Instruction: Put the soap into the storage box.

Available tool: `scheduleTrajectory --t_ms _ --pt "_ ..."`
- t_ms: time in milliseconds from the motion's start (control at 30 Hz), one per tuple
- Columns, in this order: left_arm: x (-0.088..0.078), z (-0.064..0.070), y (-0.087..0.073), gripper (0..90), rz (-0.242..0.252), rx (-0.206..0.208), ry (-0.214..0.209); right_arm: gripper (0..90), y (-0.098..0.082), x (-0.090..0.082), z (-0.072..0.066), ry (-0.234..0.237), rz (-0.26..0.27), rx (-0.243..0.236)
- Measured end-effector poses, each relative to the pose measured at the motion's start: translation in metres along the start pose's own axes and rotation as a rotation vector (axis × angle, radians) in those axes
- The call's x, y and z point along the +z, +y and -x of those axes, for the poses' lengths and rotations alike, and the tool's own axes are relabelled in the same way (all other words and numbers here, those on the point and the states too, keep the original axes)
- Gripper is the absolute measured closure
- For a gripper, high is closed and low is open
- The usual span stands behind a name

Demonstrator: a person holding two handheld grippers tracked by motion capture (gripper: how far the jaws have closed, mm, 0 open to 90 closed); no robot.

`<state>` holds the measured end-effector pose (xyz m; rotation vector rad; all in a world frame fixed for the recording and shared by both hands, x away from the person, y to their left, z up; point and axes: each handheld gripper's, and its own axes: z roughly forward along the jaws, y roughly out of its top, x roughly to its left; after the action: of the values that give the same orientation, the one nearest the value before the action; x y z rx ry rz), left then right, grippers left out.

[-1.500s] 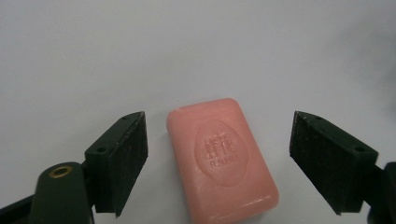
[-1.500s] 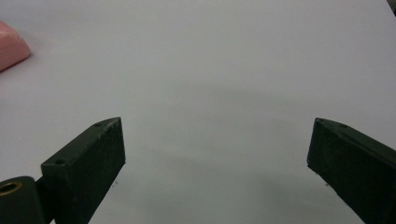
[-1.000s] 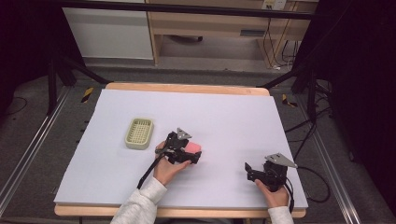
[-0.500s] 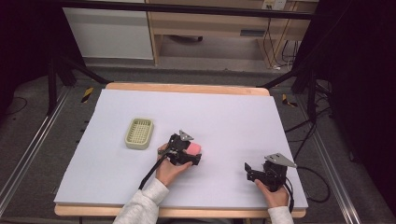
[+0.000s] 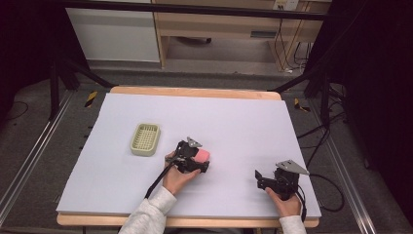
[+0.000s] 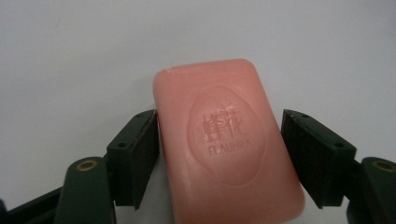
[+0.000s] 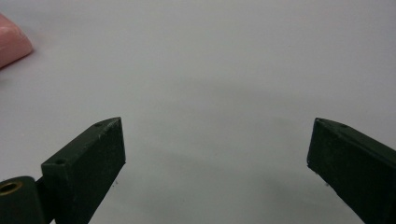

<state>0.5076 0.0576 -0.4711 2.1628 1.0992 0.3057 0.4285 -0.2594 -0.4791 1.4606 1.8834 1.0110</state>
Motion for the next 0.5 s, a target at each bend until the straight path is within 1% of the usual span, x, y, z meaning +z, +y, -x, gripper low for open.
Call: scheduleTrajectory --t_ms 133,233,400,500 --pt "-0.0014 -0.0008 -0.0009 32.9 0.000 -0.010 -0.006 4.6 0.0000 -0.0001 -0.0002 0.001 -0.001 0.001" --pt "-0.0025 -0.0011 -0.0008 34.6 -0.004 -0.002 -0.002 4.6 -0.0001 0.0002 0.0002 0.000 0.001 -0.004" --pt "-0.0022 -0.0003 -0.0007 35.1 0.003 0.011 0.005 4.6 0.0000 0.0001 -0.0001 0.002 0.000 0.000" --pt "-0.0010 -0.0008 0.0007 33.7 0.006 0.013 0.007 4.6 0.0000 0.0002 0.0001 0.003 -0.001 -0.002"
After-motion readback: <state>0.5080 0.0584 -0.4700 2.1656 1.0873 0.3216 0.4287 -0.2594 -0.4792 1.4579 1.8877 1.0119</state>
